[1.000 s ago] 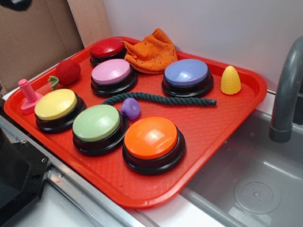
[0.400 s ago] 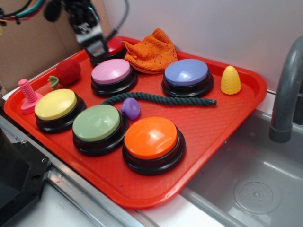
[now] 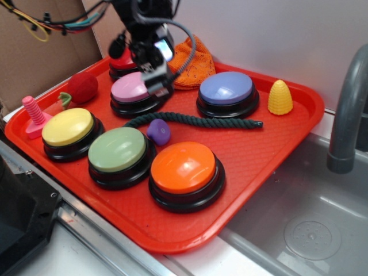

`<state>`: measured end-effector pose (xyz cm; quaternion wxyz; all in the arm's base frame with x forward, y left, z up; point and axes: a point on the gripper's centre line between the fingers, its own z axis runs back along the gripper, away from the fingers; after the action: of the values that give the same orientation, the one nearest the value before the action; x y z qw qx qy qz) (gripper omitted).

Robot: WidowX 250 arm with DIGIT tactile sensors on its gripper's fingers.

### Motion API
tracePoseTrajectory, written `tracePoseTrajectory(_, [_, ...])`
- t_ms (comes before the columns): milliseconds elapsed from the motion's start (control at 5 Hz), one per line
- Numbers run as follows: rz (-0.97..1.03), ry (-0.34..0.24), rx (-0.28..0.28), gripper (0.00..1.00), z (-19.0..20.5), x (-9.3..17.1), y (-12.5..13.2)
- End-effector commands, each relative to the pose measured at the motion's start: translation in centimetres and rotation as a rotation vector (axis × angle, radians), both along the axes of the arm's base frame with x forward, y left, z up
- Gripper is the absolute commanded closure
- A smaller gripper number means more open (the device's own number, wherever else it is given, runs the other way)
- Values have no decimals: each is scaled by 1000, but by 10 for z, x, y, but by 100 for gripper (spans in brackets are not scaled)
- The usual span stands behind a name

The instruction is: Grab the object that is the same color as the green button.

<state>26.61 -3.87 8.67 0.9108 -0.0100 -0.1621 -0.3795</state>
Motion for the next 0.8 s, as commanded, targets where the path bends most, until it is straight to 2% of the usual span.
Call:
tracePoseTrajectory(0, [-19, 9, -21, 0, -27, 23, -9])
tracePoseTrajectory(200, [-43, 28, -65, 0, -36, 16, -6])
tracePoseTrajectory(600, [-4, 55, -39, 0, -60, 14, 0])
